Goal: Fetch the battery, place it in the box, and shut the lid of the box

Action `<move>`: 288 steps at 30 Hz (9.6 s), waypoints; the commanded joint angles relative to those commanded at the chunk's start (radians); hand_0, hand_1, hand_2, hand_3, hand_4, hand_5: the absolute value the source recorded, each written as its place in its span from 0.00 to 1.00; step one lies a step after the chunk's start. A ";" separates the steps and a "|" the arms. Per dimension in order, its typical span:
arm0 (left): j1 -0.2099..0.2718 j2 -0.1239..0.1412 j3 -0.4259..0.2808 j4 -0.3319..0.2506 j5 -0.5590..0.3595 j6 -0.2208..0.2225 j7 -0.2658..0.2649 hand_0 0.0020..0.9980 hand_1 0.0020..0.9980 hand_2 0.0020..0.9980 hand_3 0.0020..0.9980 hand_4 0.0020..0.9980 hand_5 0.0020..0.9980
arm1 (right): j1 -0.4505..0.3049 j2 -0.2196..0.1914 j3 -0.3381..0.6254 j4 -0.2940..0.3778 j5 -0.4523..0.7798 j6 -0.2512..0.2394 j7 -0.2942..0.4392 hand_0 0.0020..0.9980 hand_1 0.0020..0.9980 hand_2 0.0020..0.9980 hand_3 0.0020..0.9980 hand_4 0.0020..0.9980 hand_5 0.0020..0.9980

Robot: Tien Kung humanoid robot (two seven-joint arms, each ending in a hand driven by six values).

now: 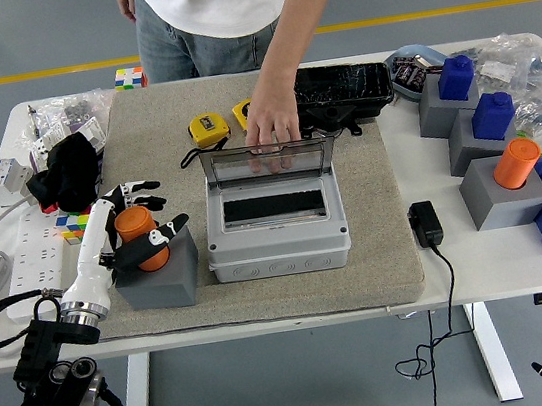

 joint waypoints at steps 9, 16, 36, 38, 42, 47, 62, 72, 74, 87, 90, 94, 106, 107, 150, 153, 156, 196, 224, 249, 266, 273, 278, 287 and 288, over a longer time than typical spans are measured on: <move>0.002 0.000 0.004 -0.021 0.010 0.012 -0.004 0.38 0.59 0.51 0.61 1.00 0.25 | 0.000 0.000 0.000 0.000 0.000 -0.001 -0.001 0.85 0.82 0.79 0.85 1.00 1.00; 0.005 -0.001 0.007 -0.031 0.020 0.013 -0.002 0.38 0.59 0.51 0.61 1.00 0.25 | 0.000 0.001 -0.013 0.000 0.012 -0.002 0.000 0.85 0.82 0.79 0.85 1.00 1.00; 0.027 -0.018 0.013 -0.031 -0.009 0.017 -0.015 0.33 0.55 0.47 0.58 1.00 0.25 | -0.001 0.000 -0.018 0.000 0.012 -0.004 -0.002 0.85 0.82 0.79 0.85 1.00 1.00; 0.029 -0.021 0.015 -0.032 -0.009 0.018 -0.016 0.32 0.53 0.46 0.57 1.00 0.25 | -0.001 -0.001 -0.014 0.000 0.009 -0.004 -0.002 0.85 0.82 0.79 0.85 1.00 1.00; 0.030 -0.026 0.015 -0.033 -0.012 0.021 -0.018 0.32 0.53 0.46 0.57 1.00 0.25 | 0.000 -0.002 -0.011 0.000 0.006 -0.004 -0.002 0.85 0.82 0.79 0.85 1.00 1.00; 0.032 -0.029 0.016 -0.038 -0.015 0.025 -0.021 0.30 0.48 0.45 0.55 1.00 0.25 | 0.000 -0.002 -0.011 0.000 0.007 -0.004 -0.002 0.85 0.82 0.79 0.85 1.00 1.00; 0.038 -0.039 0.030 -0.032 -0.031 0.034 -0.029 0.26 0.40 0.38 0.47 1.00 0.25 | 0.000 -0.002 -0.010 0.000 0.005 -0.005 -0.002 0.85 0.82 0.80 0.85 1.00 1.00; 0.039 -0.040 0.034 -0.025 -0.028 0.033 -0.027 0.25 0.37 0.36 0.44 1.00 0.24 | 0.001 -0.001 -0.009 0.000 0.006 -0.005 -0.001 0.85 0.82 0.80 0.85 1.00 1.00; 0.039 -0.039 0.037 -0.024 -0.027 0.036 -0.028 0.22 0.28 0.28 0.34 1.00 0.21 | 0.000 -0.001 -0.007 0.000 0.006 -0.005 -0.001 0.85 0.82 0.80 0.85 1.00 1.00; 0.042 -0.039 0.040 -0.018 -0.010 0.053 -0.024 0.12 0.17 0.24 0.29 1.00 0.07 | -0.001 0.000 -0.013 0.000 0.014 -0.006 0.000 0.85 0.82 0.80 0.85 1.00 1.00; 0.041 -0.038 0.041 -0.017 -0.008 0.058 -0.024 0.12 0.17 0.24 0.29 1.00 0.07 | -0.002 0.000 -0.013 0.000 0.014 -0.007 0.000 0.85 0.82 0.80 0.85 1.00 1.00; 0.042 -0.038 0.042 -0.016 -0.002 0.066 -0.022 0.10 0.15 0.20 0.24 1.00 0.04 | -0.003 0.000 -0.011 0.000 0.011 -0.006 -0.001 0.85 0.82 0.80 0.85 1.00 1.00; 0.032 -0.038 0.043 -0.015 -0.006 0.080 -0.022 0.09 0.13 0.19 0.22 0.88 0.02 | -0.003 0.001 -0.005 0.000 0.007 -0.007 -0.001 0.85 0.83 0.80 0.85 1.00 1.00; 0.030 -0.038 0.043 -0.015 -0.007 0.082 -0.022 0.09 0.13 0.19 0.22 0.88 0.02 | -0.003 0.001 -0.005 0.000 0.007 -0.007 -0.001 0.85 0.83 0.80 0.85 1.00 1.00; -0.096 0.145 0.153 -0.359 0.541 0.143 0.212 0.09 0.12 0.18 0.21 0.77 0.08 | 0.002 -0.002 -0.003 0.000 0.010 -0.008 -0.002 0.85 0.82 0.80 0.85 1.00 1.00; -0.121 0.183 0.203 -0.392 0.662 0.129 0.246 0.09 0.12 0.17 0.21 0.74 0.10 | 0.004 -0.004 -0.005 0.000 0.011 -0.009 -0.002 0.85 0.82 0.80 0.85 1.00 1.00; -0.146 0.212 0.262 -0.416 0.774 0.115 0.279 0.09 0.12 0.17 0.21 0.74 0.10 | 0.005 -0.005 -0.007 0.000 0.013 -0.009 -0.002 0.85 0.82 0.80 0.85 1.00 1.00; -0.572 0.026 0.682 0.140 0.609 0.140 0.242 0.09 0.11 0.17 0.19 0.63 0.18 | 0.014 -0.006 -0.013 0.000 -0.010 -0.010 -0.014 0.85 0.83 0.80 0.84 1.00 1.00; -0.606 -0.014 0.655 0.251 0.603 0.132 0.228 0.10 0.12 0.17 0.19 0.61 0.22 | 0.016 -0.007 -0.018 0.000 -0.009 -0.008 -0.017 0.86 0.82 0.80 0.84 1.00 1.00; -0.587 -0.007 0.631 0.256 0.609 0.110 0.209 0.12 0.13 0.18 0.21 0.88 0.43 | 0.016 -0.006 -0.019 0.000 -0.002 -0.006 -0.018 0.85 0.82 0.79 0.84 1.00 1.00; -0.577 -0.010 0.634 0.269 0.550 0.097 0.185 0.13 0.14 0.19 0.23 0.96 0.83 | 0.015 -0.006 -0.031 0.000 0.009 -0.006 -0.018 0.85 0.82 0.79 0.84 1.00 1.00; -0.573 -0.011 0.635 0.270 0.548 0.097 0.185 0.13 0.14 0.19 0.23 0.96 0.86 | 0.014 -0.007 -0.033 0.000 0.011 -0.006 -0.018 0.85 0.82 0.79 0.84 1.00 1.00; -0.575 -0.013 0.635 0.272 0.554 0.098 0.186 0.13 0.14 0.19 0.23 0.96 0.85 | 0.014 -0.006 -0.030 0.000 0.008 -0.006 -0.019 0.86 0.82 0.79 0.84 1.00 1.00; -0.600 -0.014 0.642 0.305 0.550 0.108 0.161 0.13 0.14 0.19 0.23 0.96 0.83 | 0.018 -0.002 -0.030 0.000 0.010 -0.006 -0.018 0.85 0.82 0.79 0.84 1.00 1.00; -0.600 -0.015 0.642 0.305 0.551 0.108 0.161 0.13 0.14 0.19 0.23 0.96 0.83 | 0.018 -0.002 -0.029 0.000 0.011 -0.006 -0.018 0.85 0.82 0.79 0.84 1.00 1.00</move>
